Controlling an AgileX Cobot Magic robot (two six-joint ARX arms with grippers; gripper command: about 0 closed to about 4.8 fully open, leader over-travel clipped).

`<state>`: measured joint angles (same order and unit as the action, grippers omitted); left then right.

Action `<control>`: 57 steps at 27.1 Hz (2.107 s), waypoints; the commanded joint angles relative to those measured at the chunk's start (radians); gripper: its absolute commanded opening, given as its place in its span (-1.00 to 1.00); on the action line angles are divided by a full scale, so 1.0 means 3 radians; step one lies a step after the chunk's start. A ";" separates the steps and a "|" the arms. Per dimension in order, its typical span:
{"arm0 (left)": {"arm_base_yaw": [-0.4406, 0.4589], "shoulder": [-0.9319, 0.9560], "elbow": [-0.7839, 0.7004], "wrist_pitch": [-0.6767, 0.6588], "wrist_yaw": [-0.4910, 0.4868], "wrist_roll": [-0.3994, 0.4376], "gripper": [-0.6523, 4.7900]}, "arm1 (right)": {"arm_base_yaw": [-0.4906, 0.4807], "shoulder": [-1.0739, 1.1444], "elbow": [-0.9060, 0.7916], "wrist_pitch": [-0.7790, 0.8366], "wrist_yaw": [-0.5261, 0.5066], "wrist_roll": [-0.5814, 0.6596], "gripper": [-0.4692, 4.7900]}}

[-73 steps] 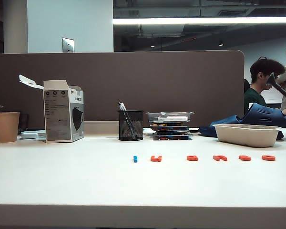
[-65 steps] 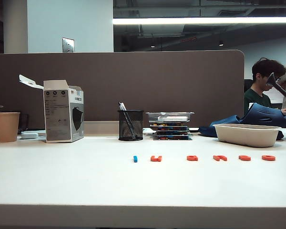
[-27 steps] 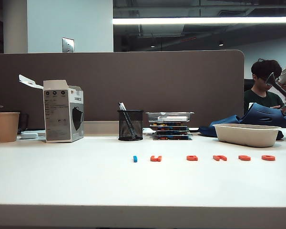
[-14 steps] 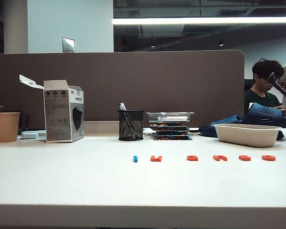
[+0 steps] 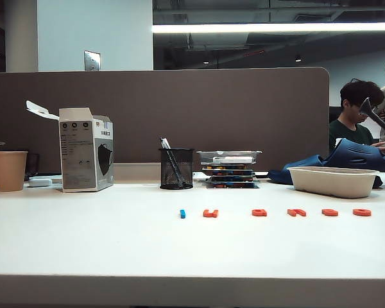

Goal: Select the appropriate letters from the row of letter magnets placed on the table to arrange into the word "sun".

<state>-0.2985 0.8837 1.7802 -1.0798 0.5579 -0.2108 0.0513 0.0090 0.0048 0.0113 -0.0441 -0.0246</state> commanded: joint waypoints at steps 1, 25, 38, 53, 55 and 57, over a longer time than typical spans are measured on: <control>-0.0407 0.0175 0.0109 -0.0051 -0.0221 -0.0439 -0.78 | -0.0001 -0.0033 -0.0018 0.0075 0.0081 -0.0006 -0.72; -0.2036 0.1573 0.0100 -0.0429 -0.2955 -0.1647 -0.78 | -0.0001 -0.0033 -0.0018 0.0070 0.0083 -0.0006 -0.72; -0.2181 0.1715 0.0099 0.0048 -0.2855 -0.1656 -0.78 | -0.0001 -0.0033 -0.0018 0.0052 0.0078 -0.0005 -0.72; -0.2178 0.1714 0.0100 0.0013 -0.2841 -0.1656 -0.78 | -0.0001 0.0000 0.1034 -0.0941 0.0324 0.0031 -0.86; -0.2178 0.1714 0.0100 0.0013 -0.2841 -0.1657 -0.78 | 0.0000 0.0036 0.1203 -0.0946 0.0243 -0.0045 -0.86; -0.2178 0.1714 0.0100 0.0014 -0.2841 -0.1656 -0.78 | 0.0000 0.0102 0.1354 -0.0946 0.0127 -0.0057 -0.86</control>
<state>-0.9508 1.4010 1.8076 -1.0813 -0.2920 -0.7082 0.0513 0.0200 0.3824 -0.2859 0.0280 -0.0284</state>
